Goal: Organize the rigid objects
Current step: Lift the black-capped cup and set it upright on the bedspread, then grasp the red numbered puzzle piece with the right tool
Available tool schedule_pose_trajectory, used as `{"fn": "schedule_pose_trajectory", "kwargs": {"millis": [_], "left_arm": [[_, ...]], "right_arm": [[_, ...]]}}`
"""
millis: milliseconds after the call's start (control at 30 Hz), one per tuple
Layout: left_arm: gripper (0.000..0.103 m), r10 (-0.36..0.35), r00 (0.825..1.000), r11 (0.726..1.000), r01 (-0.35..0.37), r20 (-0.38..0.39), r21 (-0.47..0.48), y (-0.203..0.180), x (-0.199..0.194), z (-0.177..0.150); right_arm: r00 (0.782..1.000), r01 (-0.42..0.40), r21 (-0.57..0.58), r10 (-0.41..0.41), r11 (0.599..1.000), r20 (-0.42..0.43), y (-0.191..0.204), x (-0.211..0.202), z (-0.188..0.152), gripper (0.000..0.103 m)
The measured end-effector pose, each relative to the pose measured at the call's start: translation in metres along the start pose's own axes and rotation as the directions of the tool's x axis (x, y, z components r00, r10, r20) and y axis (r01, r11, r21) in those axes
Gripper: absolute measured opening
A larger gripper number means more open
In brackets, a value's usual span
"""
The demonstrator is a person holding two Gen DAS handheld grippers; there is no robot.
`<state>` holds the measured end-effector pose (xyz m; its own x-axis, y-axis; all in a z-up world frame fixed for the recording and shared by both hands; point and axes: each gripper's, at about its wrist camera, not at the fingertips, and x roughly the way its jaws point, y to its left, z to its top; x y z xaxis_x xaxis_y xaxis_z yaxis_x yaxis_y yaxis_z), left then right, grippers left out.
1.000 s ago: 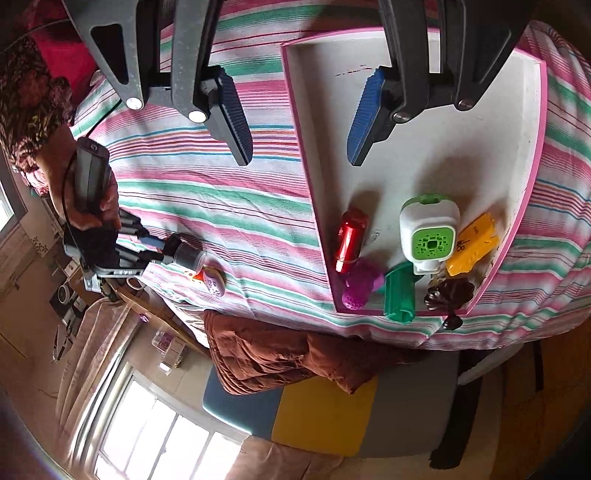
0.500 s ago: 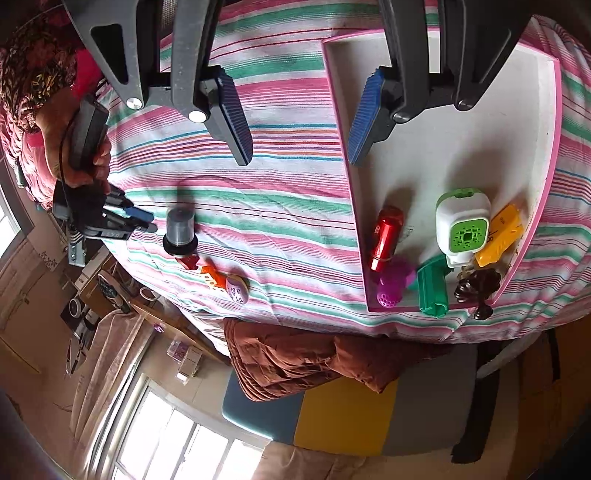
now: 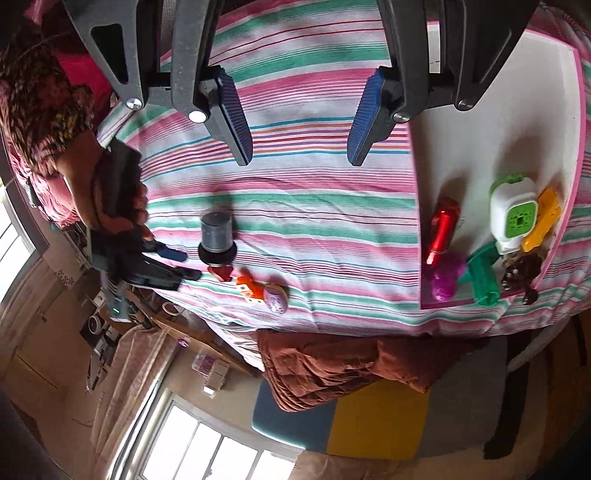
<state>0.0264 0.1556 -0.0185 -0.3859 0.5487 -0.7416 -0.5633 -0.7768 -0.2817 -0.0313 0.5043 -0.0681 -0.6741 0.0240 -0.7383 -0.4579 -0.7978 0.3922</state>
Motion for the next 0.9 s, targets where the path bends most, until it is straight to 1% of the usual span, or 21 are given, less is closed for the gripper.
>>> {"fn": "schedule_pose_trajectory", "kwargs": {"millis": [33, 100, 133, 167, 200, 300, 367, 400, 433, 500, 533, 600, 667, 733, 833, 867, 900], "left_arm": [[0.054, -0.001, 1.0, 1.0, 0.001, -0.001, 0.009, -0.003, 0.0, -0.001], [0.054, 0.0, 1.0, 1.0, 0.0, -0.004, 0.025, -0.007, 0.0, -0.002], [0.054, 0.006, 1.0, 1.0, -0.006, -0.004, 0.031, -0.008, 0.0, -0.003], [0.054, 0.012, 1.0, 0.999, -0.012, -0.005, 0.035, -0.008, 0.0, -0.003], [0.054, 0.018, 1.0, 0.999, -0.018, -0.008, 0.035, -0.008, 0.0, -0.003], [0.054, 0.028, 1.0, 0.999, -0.028, -0.012, 0.03, -0.007, 0.001, -0.002], [0.054, 0.027, 0.999, 0.999, -0.027, -0.016, 0.024, -0.006, 0.002, -0.002], [0.054, 0.027, 0.999, 0.999, -0.027, -0.021, 0.023, -0.007, 0.004, -0.002], [0.054, 0.026, 0.999, 0.999, -0.026, -0.024, 0.023, -0.007, 0.006, -0.002], [0.054, 0.025, 0.999, 0.999, -0.025, -0.029, 0.032, -0.011, 0.009, -0.002], [0.054, 0.027, 0.999, 0.999, -0.026, -0.031, 0.037, -0.013, 0.01, -0.001], [0.054, 0.024, 0.999, 0.999, -0.022, -0.039, 0.044, -0.016, 0.013, 0.0], [0.054, 0.023, 0.999, 0.999, -0.02, -0.047, 0.051, -0.02, 0.016, 0.0], [0.054, 0.027, 0.999, 0.998, -0.024, -0.046, 0.063, -0.024, 0.015, 0.001], [0.054, 0.027, 0.999, 0.997, -0.024, -0.045, 0.077, -0.027, 0.015, 0.001], [0.054, 0.027, 0.998, 0.997, -0.023, -0.048, 0.075, -0.027, 0.015, 0.002], [0.054, 0.024, 0.998, 0.997, -0.02, -0.05, 0.074, -0.028, 0.017, 0.002]], "right_arm": [[1.0, 0.013, -0.029, -0.014, 0.999, -0.016, 0.003, 0.008, 0.005, 0.046], [0.999, 0.041, -0.068, -0.042, 0.997, -0.022, 0.007, 0.018, 0.011, 0.045], [0.998, 0.035, -0.087, -0.038, 0.996, -0.039, 0.011, 0.025, 0.013, 0.043], [0.998, 0.024, -0.099, -0.03, 0.995, -0.057, 0.012, 0.031, 0.014, 0.035], [0.999, 0.009, -0.089, -0.014, 0.996, -0.052, 0.01, 0.033, 0.016, 0.034], [0.999, 0.037, -0.031, -0.038, 0.999, -0.018, -0.005, 0.031, 0.022, 0.035], [0.994, 0.113, 0.003, -0.113, 0.994, -0.009, -0.019, 0.028, 0.026, 0.035], [0.991, 0.131, 0.02, -0.131, 0.991, -0.011, -0.027, 0.027, 0.027, 0.035], [0.993, 0.116, 0.036, -0.115, 0.993, -0.009, -0.034, 0.024, 0.027, 0.035], [0.998, 0.058, 0.044, -0.058, 0.997, 0.011, -0.039, 0.018, 0.028, 0.036], [0.999, 0.045, 0.028, -0.045, 0.999, 0.01, -0.035, 0.018, 0.028, 0.037], [0.999, 0.03, -0.025, -0.031, 0.999, -0.01, -0.025, 0.023, 0.029, 0.047], [0.998, 0.06, -0.1, -0.063, 0.993, -0.02, -0.01, 0.032, 0.027, 0.05], [0.995, 0.085, -0.17, -0.094, 0.982, -0.044, 0.0, 0.043, 0.025, 0.05], [0.99, 0.121, -0.229, -0.135, 0.966, -0.044, 0.003, 0.053, 0.024, 0.049], [0.99, 0.119, -0.239, -0.133, 0.964, -0.041, 0.002, 0.054, 0.024, 0.047], [0.992, 0.113, -0.249, -0.125, 0.962, -0.034, 0.001, 0.053, 0.024, 0.038]]}}
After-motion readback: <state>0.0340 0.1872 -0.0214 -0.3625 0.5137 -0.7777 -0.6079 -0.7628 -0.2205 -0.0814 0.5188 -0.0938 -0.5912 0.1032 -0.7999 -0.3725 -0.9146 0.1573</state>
